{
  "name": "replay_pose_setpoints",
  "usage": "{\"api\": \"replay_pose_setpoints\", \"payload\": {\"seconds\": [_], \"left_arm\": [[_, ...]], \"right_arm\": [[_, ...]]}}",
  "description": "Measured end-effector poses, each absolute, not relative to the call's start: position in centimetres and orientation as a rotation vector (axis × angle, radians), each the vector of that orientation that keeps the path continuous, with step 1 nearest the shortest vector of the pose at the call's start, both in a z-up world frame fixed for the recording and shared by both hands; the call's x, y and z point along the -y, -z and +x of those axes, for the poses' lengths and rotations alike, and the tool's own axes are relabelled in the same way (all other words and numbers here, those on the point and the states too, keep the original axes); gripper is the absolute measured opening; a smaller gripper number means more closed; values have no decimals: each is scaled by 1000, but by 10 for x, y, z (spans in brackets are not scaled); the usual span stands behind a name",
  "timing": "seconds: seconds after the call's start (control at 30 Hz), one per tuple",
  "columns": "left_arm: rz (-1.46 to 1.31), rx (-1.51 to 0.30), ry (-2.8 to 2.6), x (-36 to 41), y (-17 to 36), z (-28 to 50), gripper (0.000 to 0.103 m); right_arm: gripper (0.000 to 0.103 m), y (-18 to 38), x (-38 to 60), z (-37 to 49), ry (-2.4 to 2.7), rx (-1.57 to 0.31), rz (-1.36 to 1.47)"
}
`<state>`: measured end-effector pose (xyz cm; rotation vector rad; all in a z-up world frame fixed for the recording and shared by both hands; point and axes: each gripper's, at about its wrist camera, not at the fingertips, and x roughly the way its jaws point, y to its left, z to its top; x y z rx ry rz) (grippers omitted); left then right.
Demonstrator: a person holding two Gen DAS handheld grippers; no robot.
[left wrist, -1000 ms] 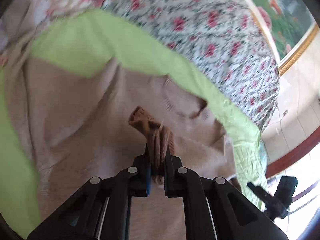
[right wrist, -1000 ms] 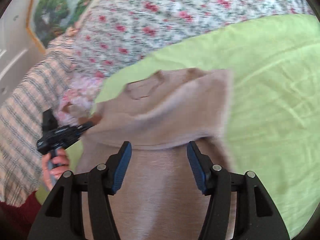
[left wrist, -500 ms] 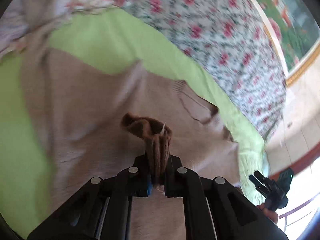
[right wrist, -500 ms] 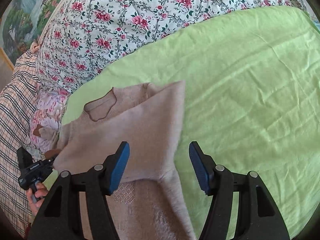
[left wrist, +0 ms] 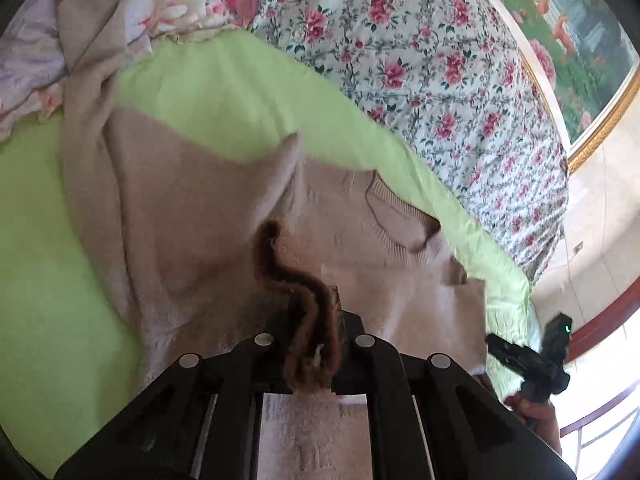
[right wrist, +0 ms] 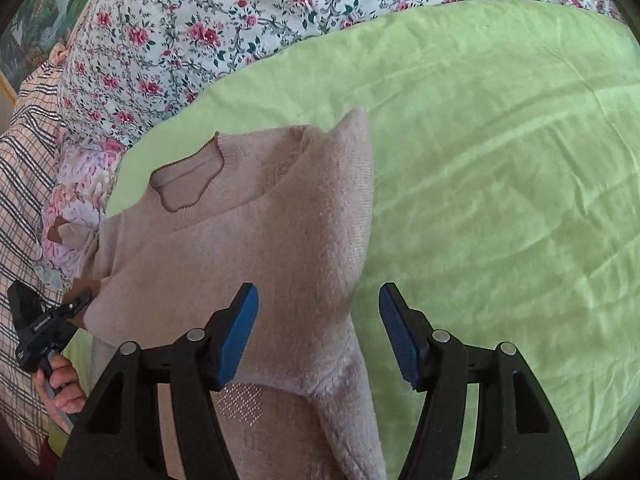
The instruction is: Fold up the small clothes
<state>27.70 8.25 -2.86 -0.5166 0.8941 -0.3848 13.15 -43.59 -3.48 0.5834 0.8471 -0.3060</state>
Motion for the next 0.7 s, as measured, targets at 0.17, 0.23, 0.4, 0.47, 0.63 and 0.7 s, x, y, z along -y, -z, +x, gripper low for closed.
{"api": "replay_pose_setpoints", "payload": {"seconds": [0.17,0.23,0.4,0.47,0.63,0.7], "left_arm": [[-434,-927,342,-74,40,269,6],[-437,-907,361,-70,36,267,6],[-354,-918,361,-47,36,270,6],[-383,-936,351,-54,41,271,6],[-459,-1001,390,-66,52,273,23],[-456,-1015,411,-62,53,275,29]], "right_arm": [[11,42,435,142,330,-880,513],[9,28,449,125,416,-820,490],[0,35,476,111,435,-854,558],[1,32,479,109,422,-835,568],[61,24,478,127,388,-797,593],[65,20,467,134,354,-793,574]]}}
